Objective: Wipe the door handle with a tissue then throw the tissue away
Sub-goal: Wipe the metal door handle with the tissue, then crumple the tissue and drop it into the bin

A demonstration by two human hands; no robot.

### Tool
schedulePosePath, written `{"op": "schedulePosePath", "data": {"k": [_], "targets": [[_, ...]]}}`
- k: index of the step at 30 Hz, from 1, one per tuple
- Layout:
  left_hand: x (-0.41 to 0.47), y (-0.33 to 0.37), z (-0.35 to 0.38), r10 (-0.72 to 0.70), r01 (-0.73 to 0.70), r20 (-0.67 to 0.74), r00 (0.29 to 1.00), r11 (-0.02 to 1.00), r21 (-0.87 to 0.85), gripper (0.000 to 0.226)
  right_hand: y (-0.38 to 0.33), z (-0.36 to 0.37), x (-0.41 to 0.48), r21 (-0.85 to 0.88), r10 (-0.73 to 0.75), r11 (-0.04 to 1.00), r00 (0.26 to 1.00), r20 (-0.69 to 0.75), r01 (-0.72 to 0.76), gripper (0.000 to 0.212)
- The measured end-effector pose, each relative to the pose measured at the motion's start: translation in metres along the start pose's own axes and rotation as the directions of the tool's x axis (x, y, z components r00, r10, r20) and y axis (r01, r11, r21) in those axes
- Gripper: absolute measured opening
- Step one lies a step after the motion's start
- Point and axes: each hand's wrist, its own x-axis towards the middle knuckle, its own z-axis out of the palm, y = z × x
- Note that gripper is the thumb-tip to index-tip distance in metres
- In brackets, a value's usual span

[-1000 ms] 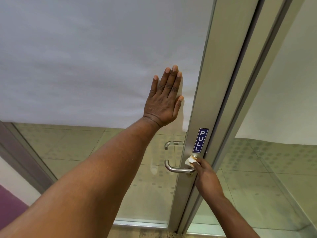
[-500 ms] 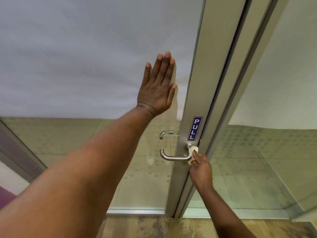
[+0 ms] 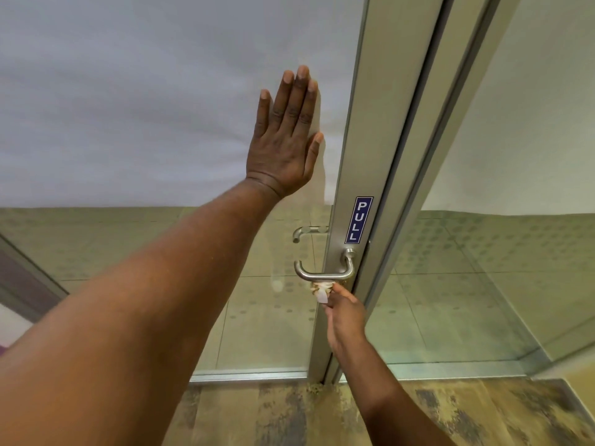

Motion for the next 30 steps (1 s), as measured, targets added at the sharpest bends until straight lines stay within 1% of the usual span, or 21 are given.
{"op": "schedulePosePath", "data": {"k": [4, 7, 11, 15, 17, 20, 22, 24, 25, 27, 30], "targets": [[0.0, 0.001, -0.002, 0.009, -0.008, 0.02, 1.0, 1.0, -0.019, 0.069, 0.013, 0.023, -0.021, 0.134, 0.095, 0.985, 0.988, 0.121, -0.111, 0.035], [-0.001, 0.001, -0.006, 0.011, -0.009, 0.048, 0.999, 0.999, -0.038, 0.07, 0.014, 0.033, -0.038, 0.159, 0.109, 0.976, 0.97, 0.217, -0.145, 0.039], [-0.001, 0.002, -0.02, 0.01, 0.003, 0.109, 0.994, 0.993, -0.122, 0.07, 0.003, 0.039, -0.056, 0.153, 0.061, 0.982, 0.946, 0.317, -0.114, 0.044], [-0.007, 0.006, -0.045, 0.013, 0.042, 0.188, 0.982, 0.958, -0.283, 0.066, -0.015, 0.04, -0.068, 0.15, 0.004, 0.987, 0.936, 0.352, -0.061, 0.036], [-0.03, 0.01, -0.067, 0.018, 0.061, 0.218, 0.976, 0.935, -0.35, 0.059, -0.023, 0.037, -0.074, 0.115, -0.025, 0.993, 0.924, 0.381, -0.021, 0.033], [-0.091, 0.018, -0.098, -0.004, 0.148, 0.271, 0.963, 0.846, -0.513, 0.045, -0.032, 0.033, -0.081, 0.067, -0.07, 0.997, 0.893, 0.444, 0.045, 0.032], [-0.137, 0.024, -0.117, -0.108, 0.279, 0.319, 0.942, 0.78, -0.56, 0.038, -0.037, 0.031, -0.086, 0.041, -0.089, 0.996, 0.883, 0.461, 0.079, 0.029], [-0.176, 0.028, -0.135, -0.229, 0.423, 0.383, 0.895, 0.71, -0.563, 0.037, -0.038, 0.028, -0.089, 0.007, -0.091, 0.995, 0.871, 0.482, 0.1, 0.033], [-0.191, 0.03, -0.143, -0.261, 0.471, 0.416, 0.871, 0.684, -0.558, 0.038, -0.038, 0.027, -0.091, -0.019, -0.086, 0.994, 0.866, 0.492, 0.11, 0.033], [-0.213, 0.035, -0.159, -0.261, 0.516, 0.475, 0.841, 0.653, -0.554, 0.039, -0.036, 0.026, -0.097, -0.081, -0.066, 0.989, 0.853, 0.518, 0.126, 0.029], [-0.234, 0.041, -0.176, -0.26, 0.535, 0.501, 0.826, 0.642, -0.549, 0.035, -0.026, 0.028, -0.109, -0.173, -0.033, 0.973, 0.835, 0.549, 0.152, 0.018]]}}
